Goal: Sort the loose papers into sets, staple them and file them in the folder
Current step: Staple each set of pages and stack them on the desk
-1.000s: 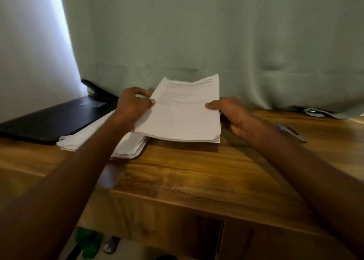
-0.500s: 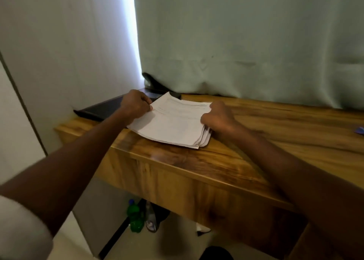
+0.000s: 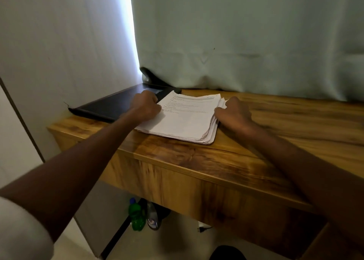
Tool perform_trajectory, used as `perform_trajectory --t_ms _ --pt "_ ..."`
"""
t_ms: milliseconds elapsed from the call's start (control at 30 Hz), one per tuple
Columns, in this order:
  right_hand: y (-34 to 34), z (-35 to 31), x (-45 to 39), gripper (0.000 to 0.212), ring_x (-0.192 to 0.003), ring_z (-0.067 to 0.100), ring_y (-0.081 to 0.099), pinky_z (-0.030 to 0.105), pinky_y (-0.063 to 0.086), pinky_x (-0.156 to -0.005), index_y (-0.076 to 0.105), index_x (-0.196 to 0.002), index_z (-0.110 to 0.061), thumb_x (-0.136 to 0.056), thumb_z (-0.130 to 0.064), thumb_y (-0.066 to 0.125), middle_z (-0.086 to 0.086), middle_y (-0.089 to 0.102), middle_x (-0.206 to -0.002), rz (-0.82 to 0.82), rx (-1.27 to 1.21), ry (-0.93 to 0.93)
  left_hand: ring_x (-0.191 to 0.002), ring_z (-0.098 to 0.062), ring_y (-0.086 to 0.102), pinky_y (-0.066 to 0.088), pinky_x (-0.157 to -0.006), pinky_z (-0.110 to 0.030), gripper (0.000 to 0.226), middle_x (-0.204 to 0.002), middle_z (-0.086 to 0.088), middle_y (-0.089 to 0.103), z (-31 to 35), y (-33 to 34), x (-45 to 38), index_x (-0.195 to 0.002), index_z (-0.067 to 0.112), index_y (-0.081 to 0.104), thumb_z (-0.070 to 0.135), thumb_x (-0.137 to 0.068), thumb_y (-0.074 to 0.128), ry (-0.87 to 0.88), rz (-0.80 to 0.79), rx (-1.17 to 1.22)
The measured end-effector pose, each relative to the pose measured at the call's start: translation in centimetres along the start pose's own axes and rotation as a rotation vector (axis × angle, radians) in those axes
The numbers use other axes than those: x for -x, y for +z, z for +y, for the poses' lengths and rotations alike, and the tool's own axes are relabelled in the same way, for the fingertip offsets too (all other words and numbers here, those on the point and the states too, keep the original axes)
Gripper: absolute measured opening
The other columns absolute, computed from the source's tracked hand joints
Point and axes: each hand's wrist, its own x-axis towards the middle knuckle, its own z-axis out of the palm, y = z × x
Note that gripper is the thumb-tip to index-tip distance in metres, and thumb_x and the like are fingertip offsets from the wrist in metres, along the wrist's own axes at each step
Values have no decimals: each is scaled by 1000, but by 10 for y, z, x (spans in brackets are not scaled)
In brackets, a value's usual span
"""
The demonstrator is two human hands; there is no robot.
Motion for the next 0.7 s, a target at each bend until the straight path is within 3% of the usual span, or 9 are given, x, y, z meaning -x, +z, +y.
perform_trajectory --t_ms 67,167,267,500,633,700 --pt "-6 1 -5 19 -82 30 71 37 54 -63 64 -102 -5 -90 -19 62 11 73 -94 -51 -133 74 -97 -32 64 52 -80 -38 19 -105 -13 71 2 4 6 -101 10 70 27 -95 66 104 -1 -111" --pt "-14 1 -7 13 -58 23 67 32 57 -54 65 -103 -2 -92 -10 62 15 74 -83 -140 -385 207 -105 -39 63 53 -87 -45 26 -114 -18 70 6 9 13 -111 6 66 27 -98 60 225 49 -255" --pt "-19 3 -7 17 -65 24 70 28 59 -51 63 -109 -1 -93 -5 63 16 73 -87 -196 -508 252 -107 -40 63 53 -87 -45 24 -116 -18 70 11 11 15 -113 7 64 26 -99 58 240 54 -244" --pt "-19 3 -13 39 -86 25 71 31 62 -63 56 -128 0 -91 -3 67 16 71 -103 -238 -608 295 -99 -32 62 51 -78 -40 27 -110 -14 69 28 24 16 -110 6 63 30 -98 59 167 -5 -136" --pt "-20 7 -14 40 -82 31 70 34 59 -67 57 -127 2 -89 -2 69 18 72 -100 -239 -608 291 -65 -14 43 37 -65 -31 28 -80 -1 52 35 34 13 -82 14 50 35 -96 63 93 24 -100" --pt "-20 8 -15 41 -75 30 68 33 54 -60 57 -127 3 -88 -1 70 19 73 -97 -237 -567 275 -63 -14 45 35 -58 -29 33 -73 1 52 35 32 11 -73 15 50 37 -94 66 47 4 -65"
